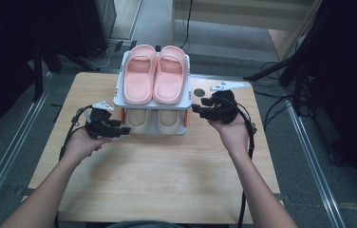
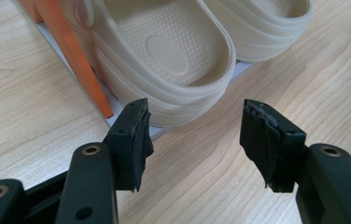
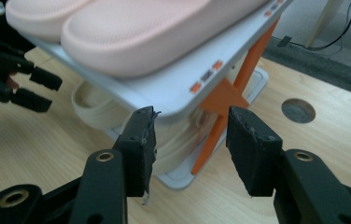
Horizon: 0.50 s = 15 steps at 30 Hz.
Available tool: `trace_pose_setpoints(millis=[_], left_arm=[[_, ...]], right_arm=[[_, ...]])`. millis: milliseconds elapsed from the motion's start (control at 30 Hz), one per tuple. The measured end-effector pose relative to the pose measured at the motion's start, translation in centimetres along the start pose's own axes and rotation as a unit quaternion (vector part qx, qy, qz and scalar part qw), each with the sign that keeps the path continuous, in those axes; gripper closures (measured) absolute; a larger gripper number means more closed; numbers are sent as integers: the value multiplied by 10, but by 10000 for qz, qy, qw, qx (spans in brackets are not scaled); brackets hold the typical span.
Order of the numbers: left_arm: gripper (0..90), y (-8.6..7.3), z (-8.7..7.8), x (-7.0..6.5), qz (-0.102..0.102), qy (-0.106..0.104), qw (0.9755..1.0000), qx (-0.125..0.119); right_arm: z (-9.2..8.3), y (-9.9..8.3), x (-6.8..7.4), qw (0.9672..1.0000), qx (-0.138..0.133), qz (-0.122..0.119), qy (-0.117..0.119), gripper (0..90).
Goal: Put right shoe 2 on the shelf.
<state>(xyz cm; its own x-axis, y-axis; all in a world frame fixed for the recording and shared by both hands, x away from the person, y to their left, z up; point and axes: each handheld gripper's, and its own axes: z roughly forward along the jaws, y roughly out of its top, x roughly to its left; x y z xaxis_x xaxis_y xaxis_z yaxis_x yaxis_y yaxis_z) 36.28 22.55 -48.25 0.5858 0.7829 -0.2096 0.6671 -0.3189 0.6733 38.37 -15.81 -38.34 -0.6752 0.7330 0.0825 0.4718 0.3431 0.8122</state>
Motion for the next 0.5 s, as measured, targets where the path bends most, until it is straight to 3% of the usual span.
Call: trace_pose_setpoints(millis=[167,500], left_arm=[[417,-1,0,-2,-40,31,10000,24],[417,-4,-2,-7,114,48,9999,70]], right_arm=[[0,-23,-5,10000,-20,65,32,530],[2,-64,-8,9997,18,197,174,530]])
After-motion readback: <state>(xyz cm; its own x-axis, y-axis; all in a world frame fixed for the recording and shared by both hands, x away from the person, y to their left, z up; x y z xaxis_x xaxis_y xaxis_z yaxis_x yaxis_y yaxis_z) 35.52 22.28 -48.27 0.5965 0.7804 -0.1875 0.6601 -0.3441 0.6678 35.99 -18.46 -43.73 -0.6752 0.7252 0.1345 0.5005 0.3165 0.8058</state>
